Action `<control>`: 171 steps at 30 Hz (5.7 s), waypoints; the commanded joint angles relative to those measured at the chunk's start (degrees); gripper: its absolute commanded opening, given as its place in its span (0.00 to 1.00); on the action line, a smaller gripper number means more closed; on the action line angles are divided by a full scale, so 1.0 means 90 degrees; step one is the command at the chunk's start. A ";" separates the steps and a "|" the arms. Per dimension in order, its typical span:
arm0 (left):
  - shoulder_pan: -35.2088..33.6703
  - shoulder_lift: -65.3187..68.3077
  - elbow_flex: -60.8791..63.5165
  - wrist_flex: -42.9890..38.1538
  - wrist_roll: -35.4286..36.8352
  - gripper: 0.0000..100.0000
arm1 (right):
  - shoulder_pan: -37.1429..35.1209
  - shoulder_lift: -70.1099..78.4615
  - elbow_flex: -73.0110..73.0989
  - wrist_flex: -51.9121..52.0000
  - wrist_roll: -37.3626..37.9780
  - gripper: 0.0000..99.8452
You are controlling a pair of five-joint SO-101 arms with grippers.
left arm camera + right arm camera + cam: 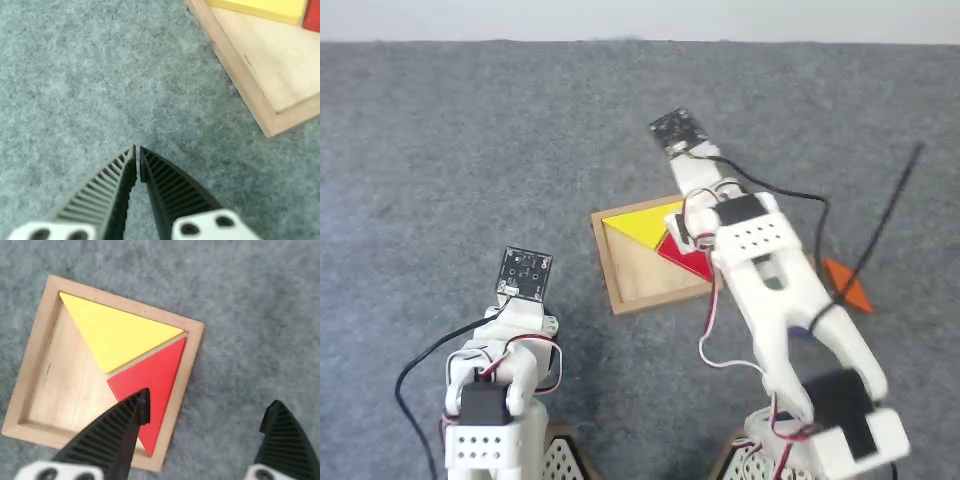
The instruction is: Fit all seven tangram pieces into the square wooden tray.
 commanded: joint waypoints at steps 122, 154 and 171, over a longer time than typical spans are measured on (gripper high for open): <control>-0.0020 -0.0127 -0.0073 0.0029 0.0059 0.01 | -0.2584 -0.0689 0.1709 0.1519 0.0996 0.36; -0.0020 -0.0127 -0.0073 0.0029 0.0059 0.01 | -0.0923 0.0405 0.1524 0.0571 0.1201 0.32; -0.0020 -0.0127 -0.0073 0.0029 0.0059 0.01 | -0.2613 -0.2584 0.3067 0.1021 0.1748 0.20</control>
